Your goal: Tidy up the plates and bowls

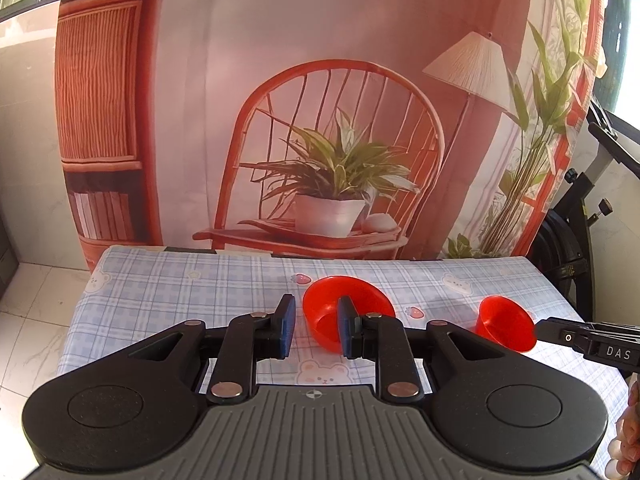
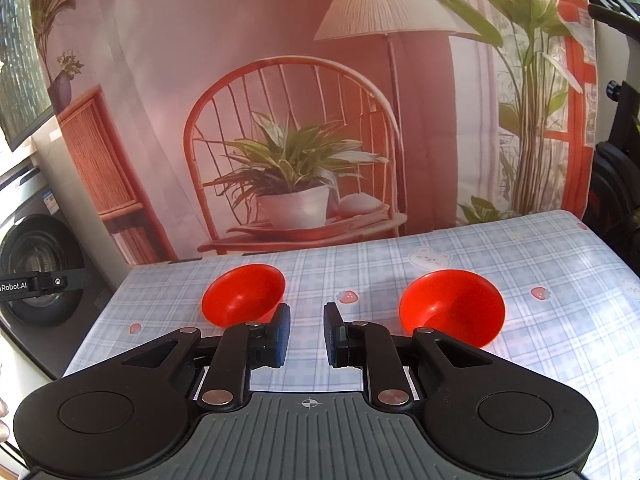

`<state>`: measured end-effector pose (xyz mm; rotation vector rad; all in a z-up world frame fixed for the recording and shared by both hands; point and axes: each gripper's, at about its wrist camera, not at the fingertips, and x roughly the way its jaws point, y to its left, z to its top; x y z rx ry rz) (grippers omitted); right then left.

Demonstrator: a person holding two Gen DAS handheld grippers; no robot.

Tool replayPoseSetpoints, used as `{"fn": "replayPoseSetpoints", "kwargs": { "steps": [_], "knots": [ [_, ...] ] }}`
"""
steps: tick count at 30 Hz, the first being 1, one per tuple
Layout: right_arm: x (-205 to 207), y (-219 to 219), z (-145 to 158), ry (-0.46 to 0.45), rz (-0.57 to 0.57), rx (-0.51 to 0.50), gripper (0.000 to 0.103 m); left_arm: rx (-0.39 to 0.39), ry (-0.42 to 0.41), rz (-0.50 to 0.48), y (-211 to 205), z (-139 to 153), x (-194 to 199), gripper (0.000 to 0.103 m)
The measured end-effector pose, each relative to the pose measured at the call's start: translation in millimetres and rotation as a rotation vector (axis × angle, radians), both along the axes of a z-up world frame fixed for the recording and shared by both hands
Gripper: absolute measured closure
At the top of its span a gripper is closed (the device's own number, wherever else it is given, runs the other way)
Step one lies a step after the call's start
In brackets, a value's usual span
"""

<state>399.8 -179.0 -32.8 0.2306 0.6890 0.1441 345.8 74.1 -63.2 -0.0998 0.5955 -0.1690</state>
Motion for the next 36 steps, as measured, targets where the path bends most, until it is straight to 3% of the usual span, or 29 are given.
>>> {"fn": "replayPoseSetpoints", "kwargs": {
  "steps": [4,8,14,22,25,30,36],
  "knots": [
    [40.1,23.5,-10.5,0.022,0.044,-0.021,0.083,-0.061,0.079,0.009,-0.2,-36.2,42.5,0.071],
    [78.0,37.4,-25.1,0.044,0.052,-0.042,0.083,-0.038,0.103,0.006,-7.3,-59.5,76.5,0.071],
    [123.2,44.7,-56.8,0.11,0.104,-0.04,0.083,-0.08,0.154,-0.009,-11.9,-87.5,106.7,0.071],
    [151.8,51.7,-90.6,0.184,0.105,-0.001,0.083,-0.145,0.208,-0.006,-5.4,-115.2,118.8,0.072],
    [158.5,55.0,-95.4,0.202,0.121,0.005,0.083,-0.154,0.216,-0.016,-5.2,-119.0,117.8,0.085],
    [165.5,69.0,-98.9,0.201,0.15,-0.025,0.084,-0.198,0.204,-0.023,-0.8,-123.0,117.5,0.091],
    [171.4,77.8,-101.8,0.22,0.161,-0.037,0.095,-0.185,0.214,-0.02,-2.7,-120.7,118.4,0.092]
  ]
}}
